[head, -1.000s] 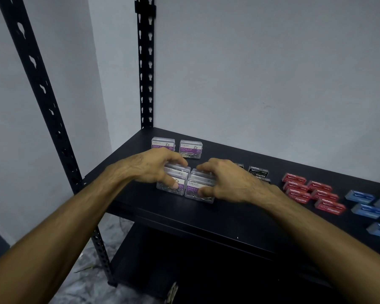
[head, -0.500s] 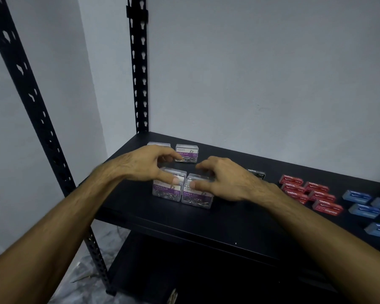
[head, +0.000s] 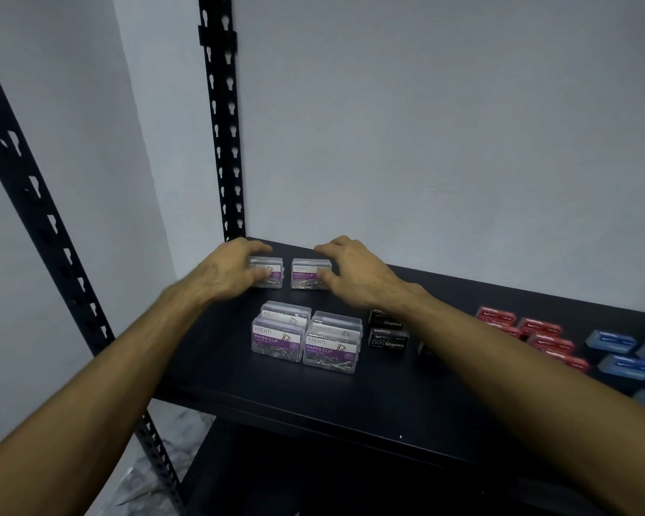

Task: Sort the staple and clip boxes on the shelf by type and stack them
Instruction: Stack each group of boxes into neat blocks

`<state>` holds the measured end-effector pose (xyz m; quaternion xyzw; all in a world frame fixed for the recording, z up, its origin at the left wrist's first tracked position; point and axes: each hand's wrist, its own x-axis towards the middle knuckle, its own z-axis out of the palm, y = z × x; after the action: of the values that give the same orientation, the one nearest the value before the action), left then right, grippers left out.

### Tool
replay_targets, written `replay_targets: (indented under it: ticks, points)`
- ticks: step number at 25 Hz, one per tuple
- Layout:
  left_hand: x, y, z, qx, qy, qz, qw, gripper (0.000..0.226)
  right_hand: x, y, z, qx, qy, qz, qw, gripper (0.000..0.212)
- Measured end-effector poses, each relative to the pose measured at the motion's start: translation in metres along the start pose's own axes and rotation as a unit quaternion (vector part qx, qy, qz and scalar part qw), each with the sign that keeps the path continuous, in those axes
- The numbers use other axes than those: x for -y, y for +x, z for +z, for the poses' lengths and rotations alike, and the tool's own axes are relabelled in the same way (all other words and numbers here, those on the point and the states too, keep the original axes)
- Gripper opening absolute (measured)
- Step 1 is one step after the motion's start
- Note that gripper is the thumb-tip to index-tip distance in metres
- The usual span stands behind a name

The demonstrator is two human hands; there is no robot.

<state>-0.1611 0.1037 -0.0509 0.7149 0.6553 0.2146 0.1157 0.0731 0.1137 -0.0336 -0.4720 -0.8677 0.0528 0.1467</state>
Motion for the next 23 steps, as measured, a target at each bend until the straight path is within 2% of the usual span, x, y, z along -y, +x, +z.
replay_targets:
  ticks: [6, 14, 23]
  points:
    - [0.004, 0.005, 0.008, -0.011, -0.017, -0.008, 1.0, 0.047, -0.002, 0.02, 0.013, 0.033, -0.007, 0.008, 0.999, 0.051]
    - [0.004, 0.01, 0.011, -0.047, -0.035, -0.017, 0.998, 0.033, -0.002, 0.032, 0.016, 0.029, 0.017, 0.017, 0.999, 0.033]
    - [-0.005, 0.007, 0.01, -0.027, -0.074, -0.008, 0.997, 0.029, -0.003, 0.029, 0.013, 0.045, 0.063, 0.026, 0.997, 0.029]
